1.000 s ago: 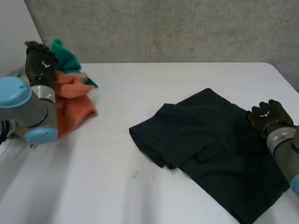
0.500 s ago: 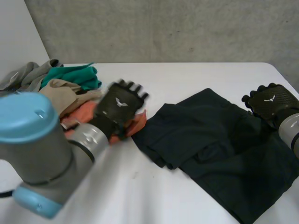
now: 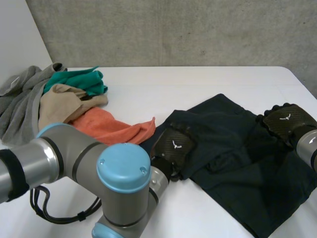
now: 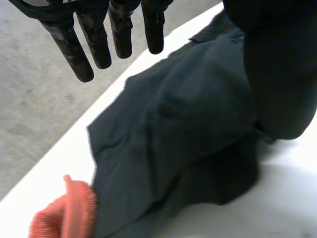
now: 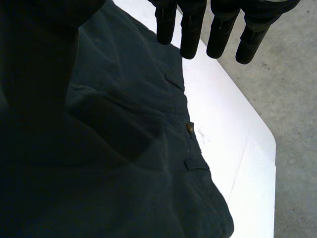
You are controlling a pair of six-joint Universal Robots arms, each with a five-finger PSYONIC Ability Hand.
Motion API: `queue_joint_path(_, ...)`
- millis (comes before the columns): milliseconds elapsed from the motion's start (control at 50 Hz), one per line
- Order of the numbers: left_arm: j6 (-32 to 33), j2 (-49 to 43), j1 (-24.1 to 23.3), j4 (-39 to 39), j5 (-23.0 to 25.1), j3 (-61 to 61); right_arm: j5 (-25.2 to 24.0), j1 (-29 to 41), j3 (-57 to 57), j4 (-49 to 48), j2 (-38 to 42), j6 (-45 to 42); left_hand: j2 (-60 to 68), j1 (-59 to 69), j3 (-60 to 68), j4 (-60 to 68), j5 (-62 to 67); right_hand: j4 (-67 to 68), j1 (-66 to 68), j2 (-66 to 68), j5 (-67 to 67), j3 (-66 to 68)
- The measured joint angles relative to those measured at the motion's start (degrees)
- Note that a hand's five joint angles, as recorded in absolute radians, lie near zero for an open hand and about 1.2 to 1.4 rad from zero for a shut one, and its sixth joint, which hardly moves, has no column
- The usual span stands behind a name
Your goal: Fold the laundry.
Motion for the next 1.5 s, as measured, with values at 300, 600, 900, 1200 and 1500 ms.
queue_joint_path(300, 10.7, 1.8, 18.5, 1.3, -5.0, -1.4, -0.4, -0.7, 1.0, -1.4, 1.8, 0.0, 0.0, 0.0, 0.0, 0.0, 0.0, 0.0, 0.0, 0.0, 0.0, 0.0)
queue_joint_path(600, 17.4, -5.5, 27.7, 2.1, -0.4, 2.1, -0.3, -0.7, 1.5, -2.2, 2.8, 0.0, 18.3, 19.1, 18.3, 18.2, 17.9, 0.0, 0.0, 0.0, 0.0, 0.0)
queue_joint_path(900, 17.8, -3.8, 28.2, -0.4, 0.7, 2.8, -0.1, -0.7, 1.5, -2.6, 3.2, 0.0, 53.5, 48.0, 53.4, 53.7, 51.1, 0.0, 0.0, 0.0, 0.0, 0.0)
queue_joint_path(1200, 14.9, 19.3, 33.3, 16.9, -3.8, 8.2, -0.1, -0.9, 1.1, -2.8, 3.1, 0.0, 53.8, 50.6, 53.7, 53.8, 52.3, 0.0, 0.0, 0.0, 0.0, 0.0)
queue_joint_path(1500, 15.1, 9.5, 44.8, 22.1, -2.9, 9.1, -0.2, -0.7, 1.7, -2.7, 3.0, 0.0, 17.3, 11.7, 17.9, 17.1, 16.9, 0.0, 0.0, 0.0, 0.0, 0.0)
